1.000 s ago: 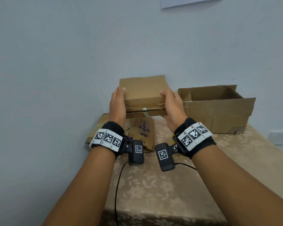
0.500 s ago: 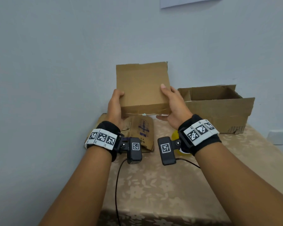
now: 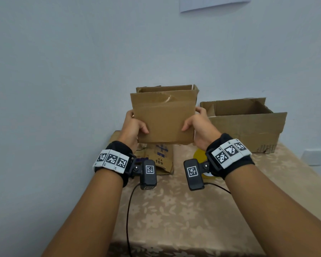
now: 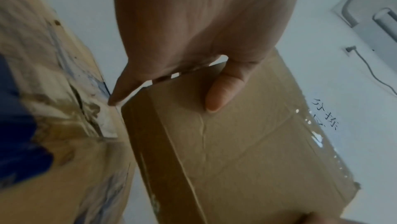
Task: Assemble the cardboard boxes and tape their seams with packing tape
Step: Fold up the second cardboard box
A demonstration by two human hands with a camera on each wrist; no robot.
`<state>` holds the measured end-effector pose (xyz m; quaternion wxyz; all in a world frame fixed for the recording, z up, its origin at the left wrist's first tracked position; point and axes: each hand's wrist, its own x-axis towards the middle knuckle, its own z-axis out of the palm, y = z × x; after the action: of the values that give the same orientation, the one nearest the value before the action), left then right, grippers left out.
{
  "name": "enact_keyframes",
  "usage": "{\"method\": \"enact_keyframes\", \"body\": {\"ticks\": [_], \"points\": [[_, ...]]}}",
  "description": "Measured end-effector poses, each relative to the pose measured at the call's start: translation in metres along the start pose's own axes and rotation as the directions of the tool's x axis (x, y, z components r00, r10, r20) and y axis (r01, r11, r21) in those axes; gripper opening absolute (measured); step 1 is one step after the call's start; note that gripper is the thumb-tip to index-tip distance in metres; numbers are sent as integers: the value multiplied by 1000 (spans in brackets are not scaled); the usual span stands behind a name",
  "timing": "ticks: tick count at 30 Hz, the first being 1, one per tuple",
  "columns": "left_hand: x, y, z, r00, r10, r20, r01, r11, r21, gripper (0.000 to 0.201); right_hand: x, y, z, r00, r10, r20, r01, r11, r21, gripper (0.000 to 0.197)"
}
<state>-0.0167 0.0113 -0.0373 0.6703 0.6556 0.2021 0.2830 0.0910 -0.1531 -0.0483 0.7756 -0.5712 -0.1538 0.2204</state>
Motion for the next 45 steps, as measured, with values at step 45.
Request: {"method": "enact_keyframes", "body": {"ticks": [45], "points": [[4,19,21,999,12,-47,-24,966,-257,68,-17,-34,-12,993,-90,74,86,995,58,89]]}}
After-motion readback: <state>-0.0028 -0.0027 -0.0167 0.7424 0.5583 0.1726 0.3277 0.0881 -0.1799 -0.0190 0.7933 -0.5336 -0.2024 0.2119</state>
